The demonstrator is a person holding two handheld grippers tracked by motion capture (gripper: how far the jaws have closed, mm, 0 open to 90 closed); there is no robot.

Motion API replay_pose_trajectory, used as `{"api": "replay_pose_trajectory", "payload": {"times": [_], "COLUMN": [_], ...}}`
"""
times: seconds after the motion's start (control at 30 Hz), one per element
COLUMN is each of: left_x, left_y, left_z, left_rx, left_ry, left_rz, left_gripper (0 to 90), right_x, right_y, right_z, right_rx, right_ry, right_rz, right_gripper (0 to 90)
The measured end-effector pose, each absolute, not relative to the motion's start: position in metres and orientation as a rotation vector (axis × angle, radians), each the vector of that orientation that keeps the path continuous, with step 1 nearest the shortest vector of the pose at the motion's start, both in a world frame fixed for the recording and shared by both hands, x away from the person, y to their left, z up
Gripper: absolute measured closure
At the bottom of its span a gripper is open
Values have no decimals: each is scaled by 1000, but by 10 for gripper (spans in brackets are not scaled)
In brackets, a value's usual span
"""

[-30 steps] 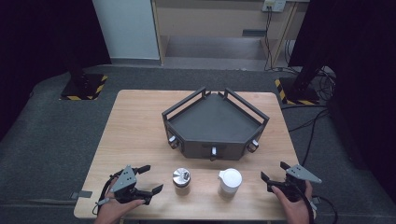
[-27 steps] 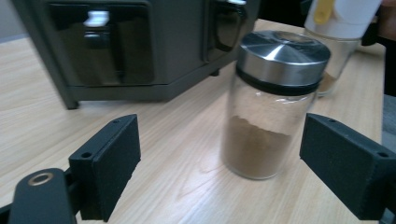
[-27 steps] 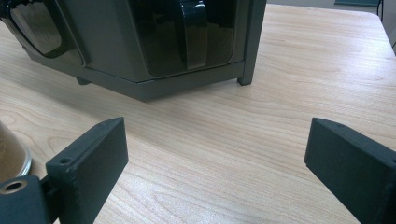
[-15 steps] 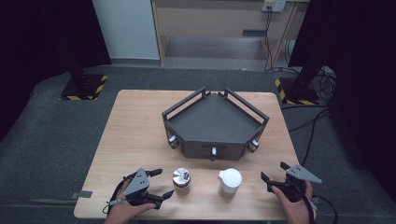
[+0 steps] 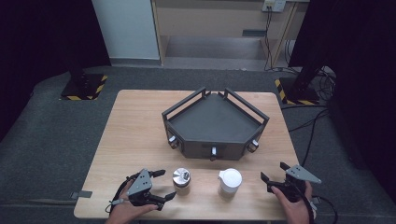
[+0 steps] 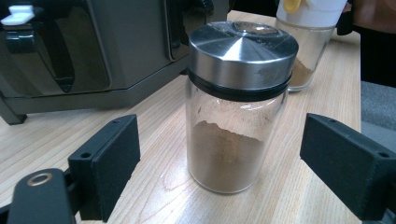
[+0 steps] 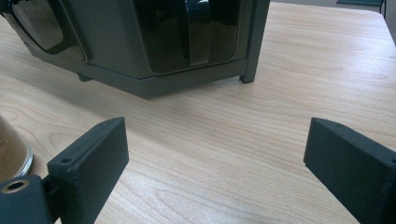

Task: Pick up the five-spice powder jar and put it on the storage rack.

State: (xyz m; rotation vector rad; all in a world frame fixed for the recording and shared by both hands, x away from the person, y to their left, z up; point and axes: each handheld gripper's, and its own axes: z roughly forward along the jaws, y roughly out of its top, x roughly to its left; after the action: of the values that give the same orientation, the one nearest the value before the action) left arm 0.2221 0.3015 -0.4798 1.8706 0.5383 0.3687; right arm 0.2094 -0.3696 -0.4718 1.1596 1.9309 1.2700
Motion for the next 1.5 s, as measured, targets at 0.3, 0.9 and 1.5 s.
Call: {"api": "replay_pose_trajectory", "payload": {"times": [0.3, 0.9, 1.5], "left_x": [227, 234, 238], "left_y": [295, 283, 270], "left_z": [-481, -482, -485], "left_rx": [1879, 1882, 1894], "left_ry": [519, 503, 504], "left_rz": [364, 364, 379], "left_gripper": [111, 111, 118], "right_x": [210, 207, 207], "right_y": [-368, -367, -364], "right_z": [-472, -473, -472], "right_rx": [1152, 1148, 1144], "right_ry": [1949, 1958, 1969], "right_rz": [1262, 1250, 1247], "right_gripper": [72, 72, 72]}}
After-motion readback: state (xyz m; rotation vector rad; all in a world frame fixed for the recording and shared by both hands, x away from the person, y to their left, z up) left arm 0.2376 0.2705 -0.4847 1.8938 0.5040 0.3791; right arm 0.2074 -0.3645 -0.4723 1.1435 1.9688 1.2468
